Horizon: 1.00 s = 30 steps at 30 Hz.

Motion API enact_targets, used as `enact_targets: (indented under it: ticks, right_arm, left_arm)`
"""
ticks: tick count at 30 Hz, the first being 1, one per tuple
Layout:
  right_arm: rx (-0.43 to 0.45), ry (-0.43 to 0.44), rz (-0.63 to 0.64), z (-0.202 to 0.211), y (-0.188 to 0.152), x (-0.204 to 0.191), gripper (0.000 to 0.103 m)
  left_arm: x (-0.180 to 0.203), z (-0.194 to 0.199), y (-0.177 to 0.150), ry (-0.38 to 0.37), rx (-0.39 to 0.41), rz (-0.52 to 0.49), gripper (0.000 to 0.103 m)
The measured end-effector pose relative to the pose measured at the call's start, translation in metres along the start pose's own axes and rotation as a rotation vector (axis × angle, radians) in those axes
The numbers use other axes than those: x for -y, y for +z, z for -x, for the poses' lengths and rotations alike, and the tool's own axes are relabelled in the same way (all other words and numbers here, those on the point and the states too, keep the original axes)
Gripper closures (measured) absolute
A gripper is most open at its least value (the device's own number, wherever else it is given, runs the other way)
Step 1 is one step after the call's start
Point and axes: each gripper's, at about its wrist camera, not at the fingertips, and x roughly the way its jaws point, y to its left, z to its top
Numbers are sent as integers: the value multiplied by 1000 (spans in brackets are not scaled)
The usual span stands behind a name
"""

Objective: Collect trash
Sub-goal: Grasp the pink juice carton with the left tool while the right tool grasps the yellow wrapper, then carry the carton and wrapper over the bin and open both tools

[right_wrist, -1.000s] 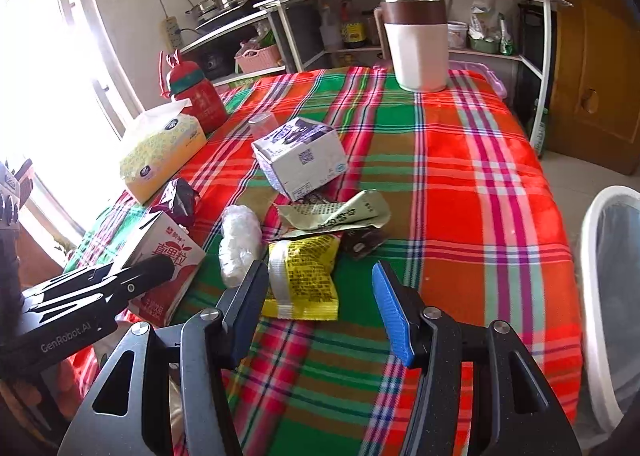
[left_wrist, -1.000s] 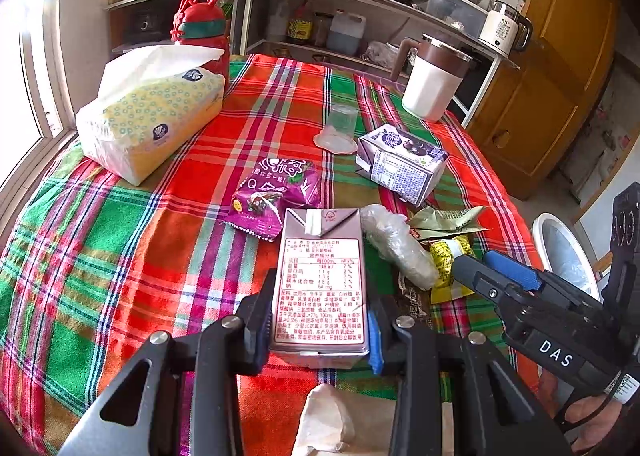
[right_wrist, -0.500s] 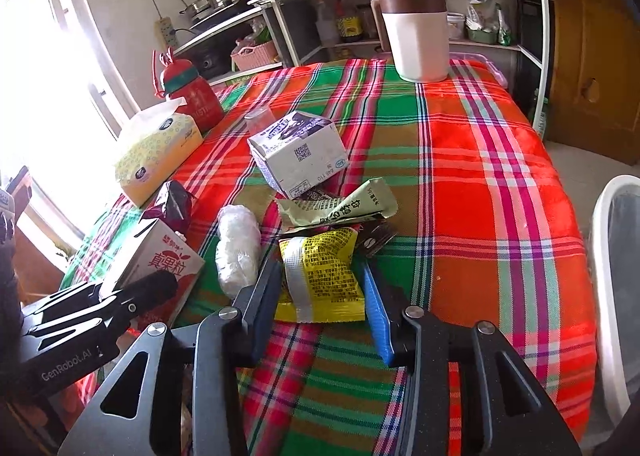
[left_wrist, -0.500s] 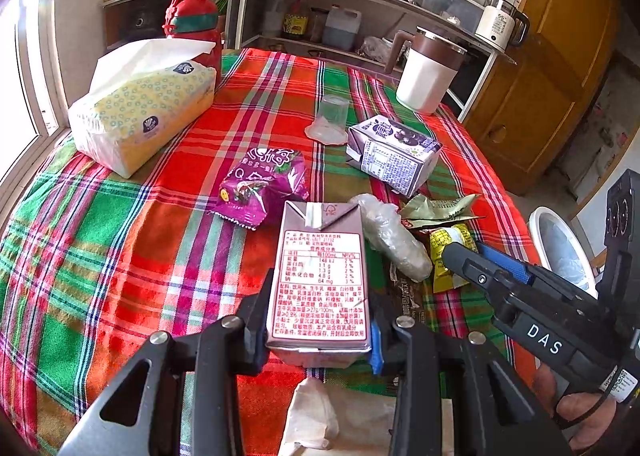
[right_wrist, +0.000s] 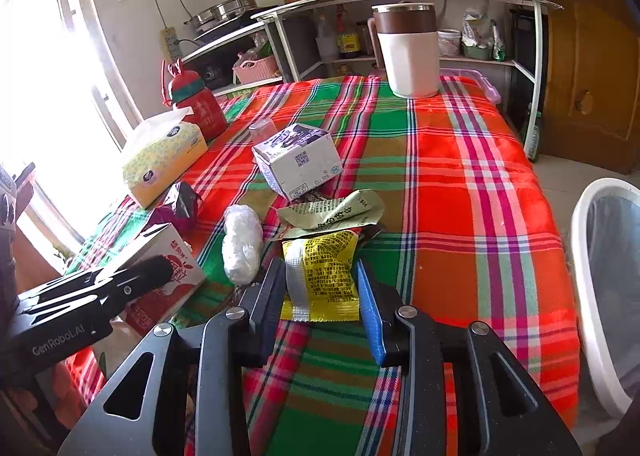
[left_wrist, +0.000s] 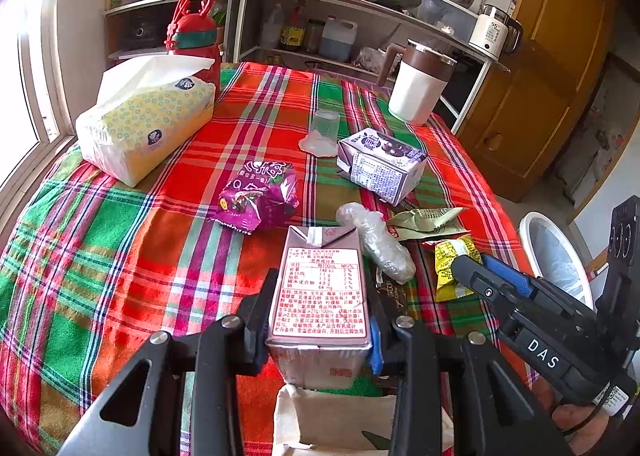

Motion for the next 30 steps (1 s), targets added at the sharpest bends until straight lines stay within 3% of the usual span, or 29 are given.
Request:
enact_targets:
  ticks: [10,13,20,22,30]
  right_arm:
    - [21,1,-44,13,-5,9,67]
    - [19,0,-49,13,-6,9,67]
    - [23,-1,-50,17,-8,11,67]
    - [27,-3,-53,19,-9,13,67]
    - [55,-4,-86,30,-9,25,67]
  left_arm:
    - [-1,-10,-4,20,-31,0,65]
    - [-2,-13,-4,-5,-43,26,65]
    - [-1,-22,-2,-1,-63,51,60]
    - [2,-19,-3,12,-41,31,64]
    - [15,4,5,17,35,-9,64]
